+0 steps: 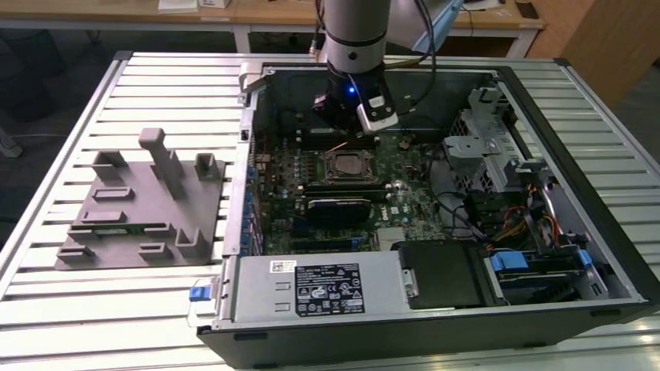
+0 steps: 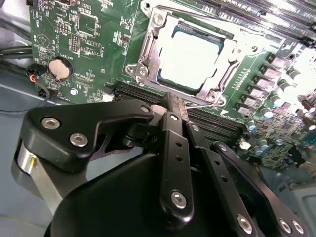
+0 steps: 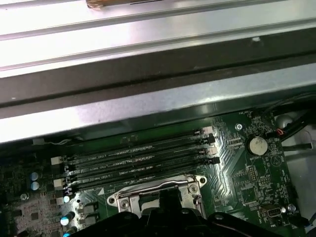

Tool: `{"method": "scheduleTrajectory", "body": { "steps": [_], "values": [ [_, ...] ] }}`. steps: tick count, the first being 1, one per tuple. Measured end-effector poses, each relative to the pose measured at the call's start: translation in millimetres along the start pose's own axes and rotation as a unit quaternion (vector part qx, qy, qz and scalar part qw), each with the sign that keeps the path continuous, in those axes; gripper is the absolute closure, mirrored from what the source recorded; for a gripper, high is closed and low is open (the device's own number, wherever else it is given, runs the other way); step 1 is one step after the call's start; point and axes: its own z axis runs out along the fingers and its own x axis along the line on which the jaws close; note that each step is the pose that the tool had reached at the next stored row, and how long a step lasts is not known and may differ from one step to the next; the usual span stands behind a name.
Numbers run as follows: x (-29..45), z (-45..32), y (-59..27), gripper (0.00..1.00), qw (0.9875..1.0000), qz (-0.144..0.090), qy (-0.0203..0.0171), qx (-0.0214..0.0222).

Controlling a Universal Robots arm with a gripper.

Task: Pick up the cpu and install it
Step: 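Install the first cpu locking lever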

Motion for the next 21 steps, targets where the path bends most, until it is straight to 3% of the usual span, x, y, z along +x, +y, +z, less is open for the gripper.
{"method": "scheduleTrajectory", "body": {
  "steps": [14, 21],
  "values": [
    [3.6, 9.4, 12.8, 0.89, 0.9997, 0.022, -0.0125, 0.0022],
    [4.4, 13.7, 14.4, 0.89, 0.9992, 0.029, -0.0278, 0.0044]
  ]
}}
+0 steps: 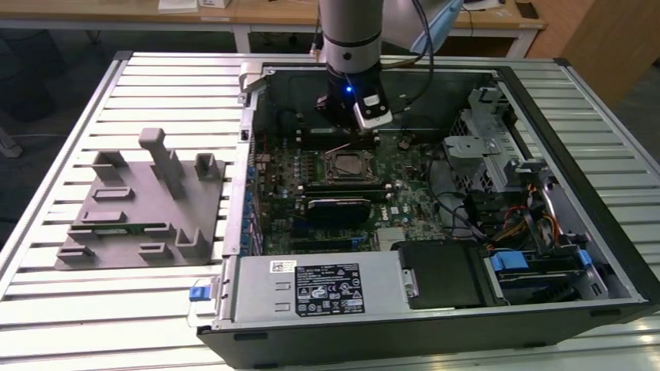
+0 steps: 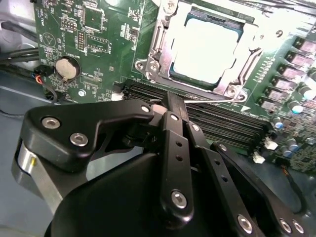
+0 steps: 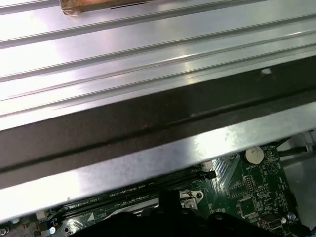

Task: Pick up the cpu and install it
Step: 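Install the first cpu locking lever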

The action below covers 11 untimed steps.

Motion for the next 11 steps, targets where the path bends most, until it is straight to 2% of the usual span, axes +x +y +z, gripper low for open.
{"method": "scheduleTrajectory", "body": {
  "steps": [2, 7, 11],
  "values": [
    [0.9, 1.3, 0.9, 0.89, 1.0000, 0.001, -0.0041, -0.0002],
    [6.4, 4.3, 2.7, 0.89, 0.9999, 0.006, -0.0114, -0.0014],
    [8.8, 6.7, 2.3, 0.89, 0.9998, 0.008, -0.0198, -0.0011]
  ]
}}
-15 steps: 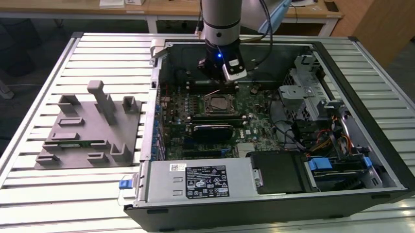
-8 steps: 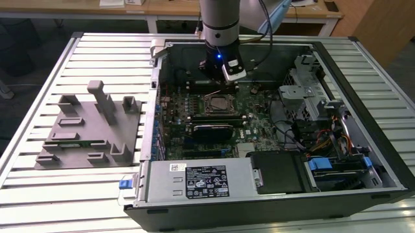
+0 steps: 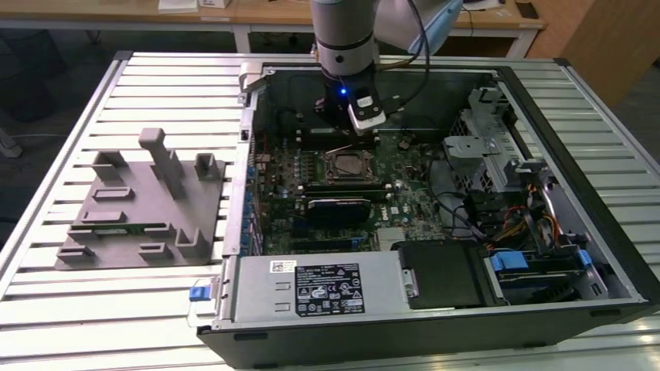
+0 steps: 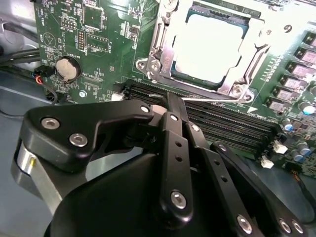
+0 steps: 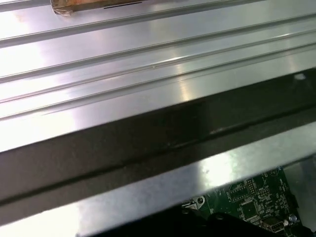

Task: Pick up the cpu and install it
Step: 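Install the first cpu locking lever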

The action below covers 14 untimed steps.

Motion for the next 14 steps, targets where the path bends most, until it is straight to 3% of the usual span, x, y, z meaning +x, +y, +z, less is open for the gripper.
{"method": "scheduleTrajectory", "body": {
  "steps": [4, 14],
  "values": [
    [2.6, 1.1, -0.8, 0.89, 1.0000, 0.000, -0.0041, -0.0006],
    [3.4, 3.4, -1.3, 0.89, 1.0000, 0.001, -0.0049, -0.0007]
  ]
}}
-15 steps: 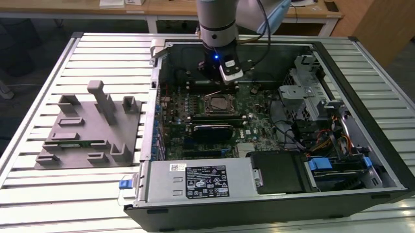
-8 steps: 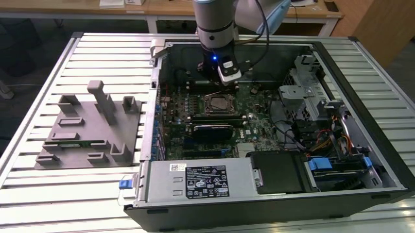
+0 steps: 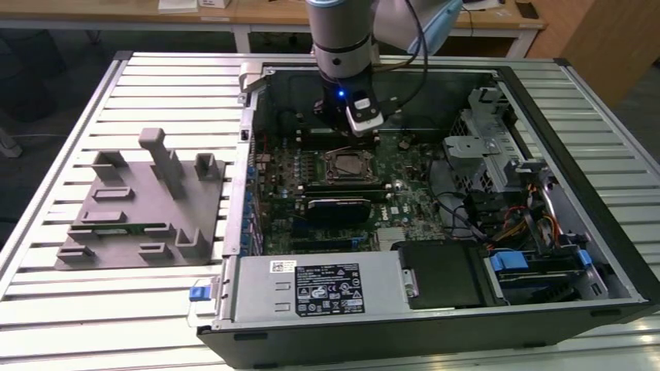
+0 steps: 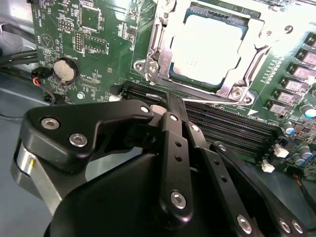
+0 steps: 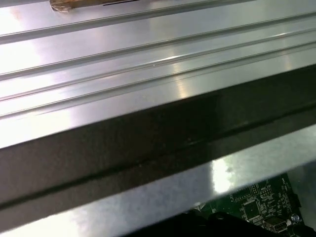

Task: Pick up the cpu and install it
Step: 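Install the first cpu locking lever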

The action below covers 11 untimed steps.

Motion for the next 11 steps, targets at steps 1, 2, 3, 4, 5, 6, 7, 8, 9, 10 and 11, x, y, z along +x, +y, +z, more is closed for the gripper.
{"method": "scheduleTrajectory", "body": {
  "steps": [1, 2, 3, 4, 5, 6, 7, 8, 9, 10, 11],
  "values": [
    [0.1, 0.3, -0.1, 0.89, 1.0000, 0.000, 0.0000, 0.0000],
    [0.1, 0.5, -0.1, 0.89, 1.0000, 0.000, 0.0000, 0.0001],
    [0.2, 0.8, -0.1, 0.89, 1.0000, 0.000, -0.0001, 0.0001],
    [0.3, 1.1, -0.2, 0.89, 1.0000, 0.001, -0.0001, 0.0001],
    [0.6, 1.4, -0.2, 0.89, 1.0000, 0.001, -0.0002, 0.0002],
    [1.1, 1.7, -0.1, 0.89, 1.0000, 0.002, -0.0003, 0.0003],
    [1.7, 2.0, 0.1, 0.89, 1.0000, 0.002, -0.0003, 0.0004],
    [2.3, 2.3, 0.3, 0.89, 1.0000, 0.003, -0.0004, 0.0005],
    [2.8, 2.6, 0.6, 0.89, 1.0000, 0.003, -0.0006, 0.0005],
    [3.3, 2.8, 0.8, 0.89, 1.0000, 0.004, -0.0007, 0.0005],
    [3.6, 2.9, 0.9, 0.89, 1.0000, 0.004, -0.0007, 0.0006]
  ]
}}
